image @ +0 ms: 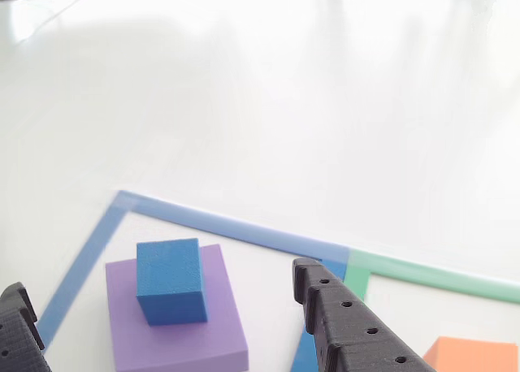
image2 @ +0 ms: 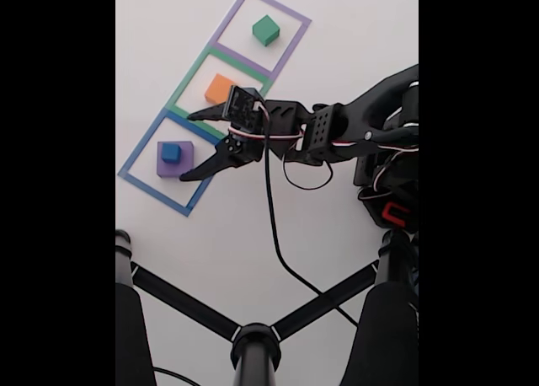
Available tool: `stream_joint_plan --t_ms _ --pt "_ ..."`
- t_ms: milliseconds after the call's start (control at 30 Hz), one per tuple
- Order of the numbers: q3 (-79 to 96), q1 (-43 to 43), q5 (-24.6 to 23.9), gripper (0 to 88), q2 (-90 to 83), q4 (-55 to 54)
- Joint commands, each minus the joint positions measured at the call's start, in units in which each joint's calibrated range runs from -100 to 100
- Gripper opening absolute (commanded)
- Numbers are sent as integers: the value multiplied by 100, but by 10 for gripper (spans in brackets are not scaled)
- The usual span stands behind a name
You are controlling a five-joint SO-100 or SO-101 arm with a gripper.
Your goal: Tower of hanoi
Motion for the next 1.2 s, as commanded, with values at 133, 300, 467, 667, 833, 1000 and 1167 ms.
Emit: stream_joint_plan --t_ms 133,300,467,667,833,1000,1167 --pt "-704 -138 0 387 753 -610" --pt "-877 -177 0 386 1113 -740" --pt "-877 -276 0 386 1386 -1055" --pt "-968 -344 0 386 1650 -1193" --pt "-1186 -398 0 386 1883 -1306" --pt "-1377 -398 0 384 2059 -1306" --pt "-1458 -398 0 384 2163 -1306"
